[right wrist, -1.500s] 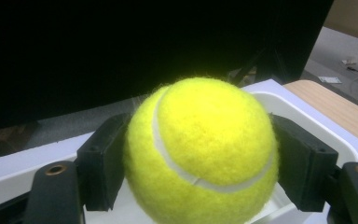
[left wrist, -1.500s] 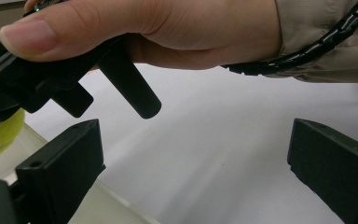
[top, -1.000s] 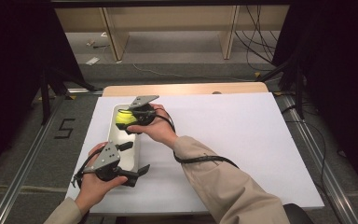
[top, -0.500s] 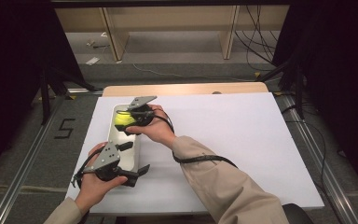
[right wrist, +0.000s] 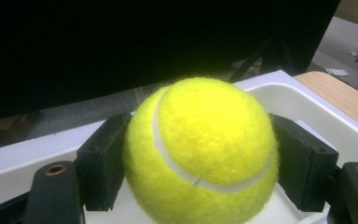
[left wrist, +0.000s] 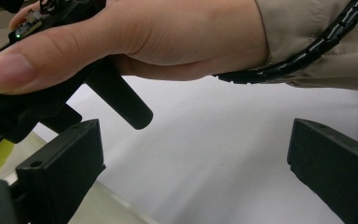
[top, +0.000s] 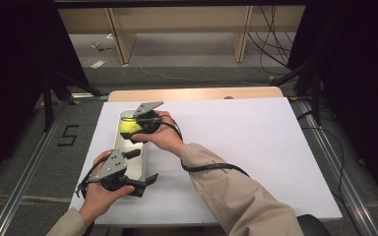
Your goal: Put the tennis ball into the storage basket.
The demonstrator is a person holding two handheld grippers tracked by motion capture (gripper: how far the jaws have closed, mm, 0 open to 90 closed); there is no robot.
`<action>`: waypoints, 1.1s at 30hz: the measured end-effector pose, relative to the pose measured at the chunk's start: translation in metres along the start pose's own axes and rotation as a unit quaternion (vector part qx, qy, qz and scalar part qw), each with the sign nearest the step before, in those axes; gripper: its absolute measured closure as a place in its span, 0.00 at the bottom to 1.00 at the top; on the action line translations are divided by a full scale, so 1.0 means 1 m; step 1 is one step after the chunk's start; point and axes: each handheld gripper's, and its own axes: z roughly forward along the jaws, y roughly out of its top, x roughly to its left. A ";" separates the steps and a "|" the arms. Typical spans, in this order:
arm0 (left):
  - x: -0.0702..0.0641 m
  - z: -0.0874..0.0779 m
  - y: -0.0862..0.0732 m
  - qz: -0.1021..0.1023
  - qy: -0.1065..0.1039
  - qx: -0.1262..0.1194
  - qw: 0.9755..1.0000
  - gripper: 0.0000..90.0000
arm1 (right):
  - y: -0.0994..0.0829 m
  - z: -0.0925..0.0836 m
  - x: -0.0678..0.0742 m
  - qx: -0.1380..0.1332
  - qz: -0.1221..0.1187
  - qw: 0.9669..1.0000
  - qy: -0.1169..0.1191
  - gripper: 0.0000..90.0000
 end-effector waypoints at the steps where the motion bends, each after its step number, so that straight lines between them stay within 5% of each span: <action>1: 0.000 0.000 0.000 0.000 0.000 0.000 1.000 0.04 | 0.000 0.000 0.000 0.000 0.001 1.000 0.000 0.30; 33: 0.000 0.000 0.000 0.000 -0.001 0.000 1.000 0.04 | -0.003 0.007 -0.001 0.014 0.001 1.000 0.004 0.30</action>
